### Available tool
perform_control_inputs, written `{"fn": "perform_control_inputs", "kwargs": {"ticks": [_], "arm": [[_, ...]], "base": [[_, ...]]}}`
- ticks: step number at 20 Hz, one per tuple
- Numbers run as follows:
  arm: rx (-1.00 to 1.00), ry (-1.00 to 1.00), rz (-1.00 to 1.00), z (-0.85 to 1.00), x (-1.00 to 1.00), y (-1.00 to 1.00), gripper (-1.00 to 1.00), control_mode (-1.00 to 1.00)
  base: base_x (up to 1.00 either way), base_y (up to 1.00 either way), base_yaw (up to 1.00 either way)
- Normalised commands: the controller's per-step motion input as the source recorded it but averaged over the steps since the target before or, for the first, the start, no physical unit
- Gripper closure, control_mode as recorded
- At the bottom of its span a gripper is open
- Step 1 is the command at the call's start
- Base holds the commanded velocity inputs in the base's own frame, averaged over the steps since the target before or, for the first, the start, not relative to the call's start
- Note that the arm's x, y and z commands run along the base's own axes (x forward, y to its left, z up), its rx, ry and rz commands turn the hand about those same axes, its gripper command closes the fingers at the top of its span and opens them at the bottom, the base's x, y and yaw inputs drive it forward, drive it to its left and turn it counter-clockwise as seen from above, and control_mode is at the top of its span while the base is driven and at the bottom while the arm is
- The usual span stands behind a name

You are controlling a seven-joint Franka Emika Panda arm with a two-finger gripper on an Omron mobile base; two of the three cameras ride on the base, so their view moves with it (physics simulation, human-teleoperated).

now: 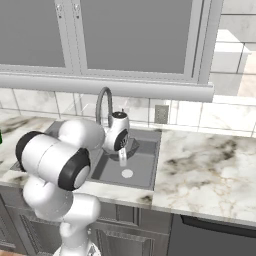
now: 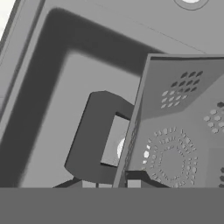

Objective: Place the cup in the left basin and the colander in the right basin of the sink.

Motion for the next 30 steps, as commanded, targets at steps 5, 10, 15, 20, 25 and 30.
{"fn": "perform_control_inputs", "kwargs": {"ticks": [5,10,15,20,25,30], "arm": [[0.04,0.00,0.03,-0.24,0.24,0.00,1.00,-1.00],[0.03,0.00,0.01,-0.46,0.09,-0.11,1.00,-1.00],[0.02,0.00,0.01,-0.46,0.06,-0.16,1.00,-1.00],[0.01,0.00,0.01,-0.40,0.15,-0.15,1.00,-1.00],[0.01,0.00,0.00,-0.31,0.28,-0.01,1.00,-1.00],[0.01,0.00,0.00,-0.17,0.39,0.00,1.00,-1.00]], "base": [[0.00,0.00,0.00],[0.00,0.00,0.00],[0.00,0.00,0.00],[0.00,0.00,0.00],[0.00,0.00,0.00],[0.00,0.00,0.00]]}}
